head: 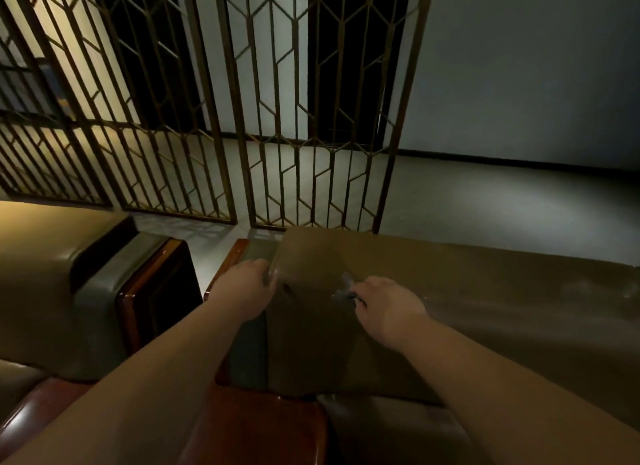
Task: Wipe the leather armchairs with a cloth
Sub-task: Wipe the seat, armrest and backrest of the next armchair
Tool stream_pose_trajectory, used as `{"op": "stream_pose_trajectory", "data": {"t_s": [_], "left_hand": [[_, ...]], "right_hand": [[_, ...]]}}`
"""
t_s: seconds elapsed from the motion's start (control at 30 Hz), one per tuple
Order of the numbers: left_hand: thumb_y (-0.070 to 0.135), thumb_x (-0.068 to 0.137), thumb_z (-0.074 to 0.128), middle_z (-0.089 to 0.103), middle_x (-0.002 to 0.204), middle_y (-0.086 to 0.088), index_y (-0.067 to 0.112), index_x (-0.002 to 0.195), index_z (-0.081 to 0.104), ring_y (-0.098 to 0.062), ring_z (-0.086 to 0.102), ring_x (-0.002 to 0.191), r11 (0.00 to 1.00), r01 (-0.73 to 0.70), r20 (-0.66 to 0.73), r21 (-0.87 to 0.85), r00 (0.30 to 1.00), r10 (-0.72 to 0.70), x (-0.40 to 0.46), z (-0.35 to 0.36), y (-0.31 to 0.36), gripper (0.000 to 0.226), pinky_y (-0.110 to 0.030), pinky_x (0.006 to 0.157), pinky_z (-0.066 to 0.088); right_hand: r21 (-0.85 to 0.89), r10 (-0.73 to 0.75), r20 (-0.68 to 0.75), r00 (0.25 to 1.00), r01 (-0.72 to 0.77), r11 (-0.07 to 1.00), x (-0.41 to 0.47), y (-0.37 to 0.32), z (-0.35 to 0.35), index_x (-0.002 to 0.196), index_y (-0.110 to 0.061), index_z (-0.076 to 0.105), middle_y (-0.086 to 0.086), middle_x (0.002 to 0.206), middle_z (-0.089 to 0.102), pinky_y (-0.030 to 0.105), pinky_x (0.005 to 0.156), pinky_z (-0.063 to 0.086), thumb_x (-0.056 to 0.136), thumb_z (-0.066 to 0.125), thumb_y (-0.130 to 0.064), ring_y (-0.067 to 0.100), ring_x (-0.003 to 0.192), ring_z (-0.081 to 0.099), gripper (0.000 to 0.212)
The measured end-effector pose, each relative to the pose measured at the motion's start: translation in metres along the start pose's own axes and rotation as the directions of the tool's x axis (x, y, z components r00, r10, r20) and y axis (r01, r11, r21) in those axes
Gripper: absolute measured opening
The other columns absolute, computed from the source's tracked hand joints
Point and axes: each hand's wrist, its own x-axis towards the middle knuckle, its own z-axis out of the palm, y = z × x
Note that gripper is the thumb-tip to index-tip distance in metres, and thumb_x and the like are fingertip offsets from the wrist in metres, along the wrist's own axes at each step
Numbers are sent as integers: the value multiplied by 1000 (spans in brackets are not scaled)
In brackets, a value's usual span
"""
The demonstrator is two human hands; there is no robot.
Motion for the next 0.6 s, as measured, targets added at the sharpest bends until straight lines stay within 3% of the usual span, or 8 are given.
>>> {"op": "stream_pose_trajectory", "data": {"t_s": [0.07, 0.13, 0.23, 0.33, 0.4, 0.43, 0.5, 0.6], "left_hand": [[47, 105, 52, 58, 106, 11, 34, 120, 59, -13, 60, 104, 1000, -7, -21, -7, 1000, 7, 21, 5, -13, 21, -37, 91, 52], [48, 107, 48, 61, 125, 4, 31, 133, 57, -19, 59, 122, 1000, -12, -17, -4, 1000, 12, 41, 19, -28, 33, -40, 100, 49], [58, 109, 35, 45, 160, 0, 30, 155, 44, -22, 41, 148, 1000, -8, 29, 8, 1000, 8, 70, 40, -52, 55, -45, 116, 39], [68, 106, 23, 30, 170, 3, 37, 160, 36, -20, 24, 157, 997, -67, 21, 41, 998, 66, 90, 64, -78, 64, -50, 124, 27], [72, 103, 19, 26, 172, 3, 37, 161, 33, -20, 18, 159, 991, -115, -14, 67, 993, 117, 97, 77, -92, 69, -49, 127, 19], [74, 102, 17, 27, 172, 2, 35, 161, 34, -21, 19, 159, 987, -137, -43, 83, 989, 141, 100, 82, -97, 73, -48, 127, 18], [78, 100, 13, 34, 169, 1, 32, 160, 39, -22, 26, 158, 984, -148, -109, 99, 981, 158, 105, 88, -102, 80, -46, 126, 22], [81, 97, 9, 39, 167, -1, 28, 157, 45, -22, 32, 156, 983, -168, -118, 78, 977, 176, 110, 93, -101, 88, -45, 125, 27]], "right_hand": [[-37, -38, -85, 996, 35, 999, 26, -10, 8, 141, -29, 50, -1, 124, 53, 39, 95, 53, 108, 41, -35, 18, 111, 53, 35], [-69, -92, -144, 985, 83, 994, 48, -21, 26, 143, -26, 48, -1, 128, 52, 39, 94, 53, 107, 43, -32, 18, 111, 52, 37], [-9, -80, -206, 975, 80, 997, 78, -40, 55, 153, -28, 42, 0, 154, 43, 39, 112, 41, 109, 33, -33, 22, 139, 44, 45], [-50, -102, -144, 984, 96, 994, 91, -55, 77, 166, -30, 13, 3, 174, 0, 44, 130, 11, 109, 31, -41, 23, 160, 1, 60], [-53, -169, -63, 984, 166, 985, 91, -59, 85, 163, -33, -10, -2, 164, -34, 43, 127, -10, 108, 29, -54, 20, 153, -29, 71], [-62, -210, -68, 975, 206, 977, 92, -60, 87, 162, -35, -14, -4, 159, -40, 42, 124, -15, 106, 28, -60, 18, 149, -36, 74], [-111, -272, -102, 957, 261, 959, 102, -60, 85, 161, -37, -13, -3, 163, -38, 42, 120, -17, 103, 26, -66, 17, 148, -38, 76], [-103, -293, -11, 956, 290, 951, 140, -63, 68, 160, -44, -11, -6, 169, -28, 44, 125, -15, 101, 23, -70, 18, 154, -30, 73]]}}
